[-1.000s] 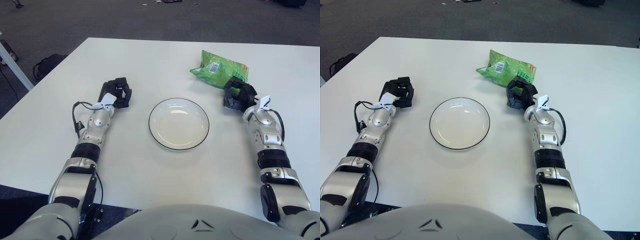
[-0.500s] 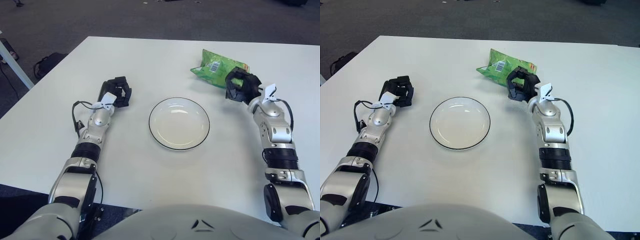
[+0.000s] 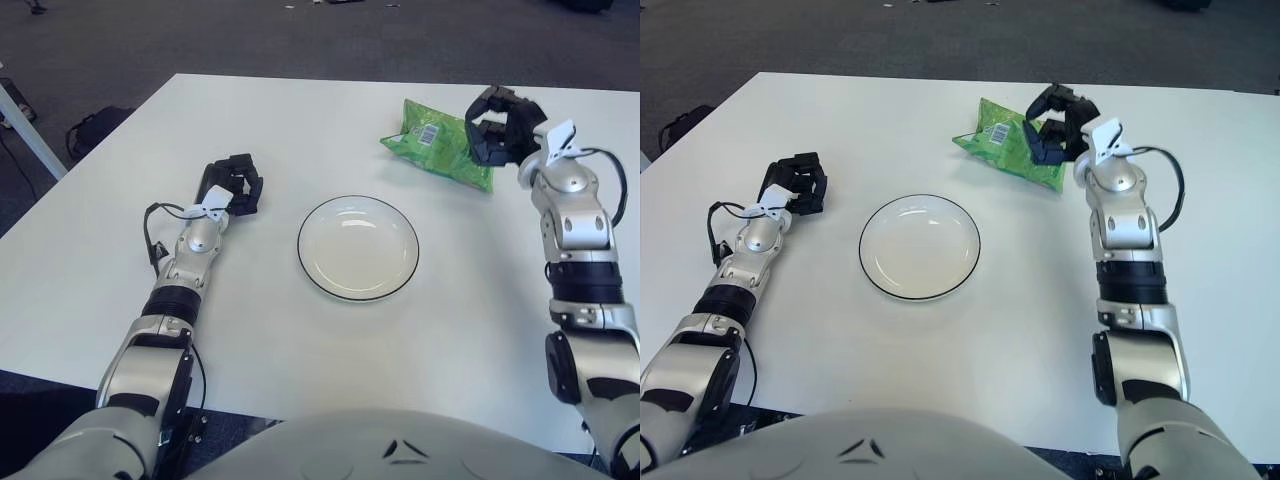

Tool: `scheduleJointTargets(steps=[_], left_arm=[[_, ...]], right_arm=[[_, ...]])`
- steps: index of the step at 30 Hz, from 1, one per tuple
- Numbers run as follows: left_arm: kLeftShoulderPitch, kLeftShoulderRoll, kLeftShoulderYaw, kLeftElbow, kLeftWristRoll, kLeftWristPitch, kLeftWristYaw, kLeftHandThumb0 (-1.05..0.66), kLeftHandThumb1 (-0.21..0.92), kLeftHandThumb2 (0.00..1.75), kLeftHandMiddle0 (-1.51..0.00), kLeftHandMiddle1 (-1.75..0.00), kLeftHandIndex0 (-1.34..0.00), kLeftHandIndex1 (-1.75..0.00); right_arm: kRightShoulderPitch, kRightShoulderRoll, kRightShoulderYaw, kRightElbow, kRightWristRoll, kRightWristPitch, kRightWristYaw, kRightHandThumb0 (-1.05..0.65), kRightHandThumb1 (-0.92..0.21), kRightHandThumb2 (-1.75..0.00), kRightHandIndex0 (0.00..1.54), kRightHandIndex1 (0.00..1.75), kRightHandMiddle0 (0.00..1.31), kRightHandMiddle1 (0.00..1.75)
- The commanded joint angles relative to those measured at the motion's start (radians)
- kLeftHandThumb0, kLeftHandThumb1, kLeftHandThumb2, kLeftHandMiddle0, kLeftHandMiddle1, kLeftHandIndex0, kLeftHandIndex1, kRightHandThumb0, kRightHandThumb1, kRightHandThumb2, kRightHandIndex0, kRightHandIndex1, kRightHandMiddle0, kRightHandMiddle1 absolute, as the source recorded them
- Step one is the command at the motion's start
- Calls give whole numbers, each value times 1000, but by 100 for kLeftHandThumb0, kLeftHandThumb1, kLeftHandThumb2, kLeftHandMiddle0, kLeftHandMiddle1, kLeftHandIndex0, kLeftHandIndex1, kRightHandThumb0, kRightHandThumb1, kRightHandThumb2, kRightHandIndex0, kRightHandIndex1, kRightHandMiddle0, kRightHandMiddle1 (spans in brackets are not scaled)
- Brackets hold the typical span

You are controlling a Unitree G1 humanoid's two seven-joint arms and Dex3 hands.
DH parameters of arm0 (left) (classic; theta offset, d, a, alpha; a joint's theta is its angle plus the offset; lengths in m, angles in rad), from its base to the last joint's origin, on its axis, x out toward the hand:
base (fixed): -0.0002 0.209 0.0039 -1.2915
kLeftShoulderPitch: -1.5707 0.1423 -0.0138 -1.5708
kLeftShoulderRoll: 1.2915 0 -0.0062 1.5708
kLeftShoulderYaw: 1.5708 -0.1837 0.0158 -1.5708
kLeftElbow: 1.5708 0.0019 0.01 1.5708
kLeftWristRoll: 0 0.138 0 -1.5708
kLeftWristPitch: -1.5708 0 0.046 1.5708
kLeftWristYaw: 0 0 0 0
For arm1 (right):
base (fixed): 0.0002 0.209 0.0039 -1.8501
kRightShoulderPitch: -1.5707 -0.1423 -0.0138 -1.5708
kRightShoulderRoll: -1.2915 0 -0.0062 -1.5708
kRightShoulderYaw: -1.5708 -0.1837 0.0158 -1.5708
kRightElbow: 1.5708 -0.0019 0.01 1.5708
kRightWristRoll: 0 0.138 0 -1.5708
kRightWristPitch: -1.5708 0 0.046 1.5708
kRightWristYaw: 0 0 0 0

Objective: Put the snack into the plate.

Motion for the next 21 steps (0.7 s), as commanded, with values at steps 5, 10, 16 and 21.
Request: scheduleJointTargets(steps=[5, 10, 16, 21], left_arm=[[117, -32, -28, 55, 12, 53, -23, -50, 59, 105, -137, -175, -111, -175], [121, -34, -26, 46, 8, 60, -24, -50, 58, 105, -137, -175, -111, -175], [127, -37, -21, 38, -2, 58, -31, -50, 58, 105, -137, -175, -110, -175], [132, -33, -26, 30, 6, 56, -27, -50, 58, 105, -137, -175, -110, -175]], right_arm=[[-92, -85, 83, 123, -112, -119, 59, -1, -41, -121, 58, 171, 29, 175], [-148, -123, 139, 199, -202, -227, 54, -1, -45, -117, 57, 169, 26, 175], [-338, -158, 280, 534, -433, -519, -131, -1, -54, -105, 52, 167, 20, 175], [-439, -176, 369, 751, -550, -652, -233, -25, -78, -71, 38, 164, 20, 175]])
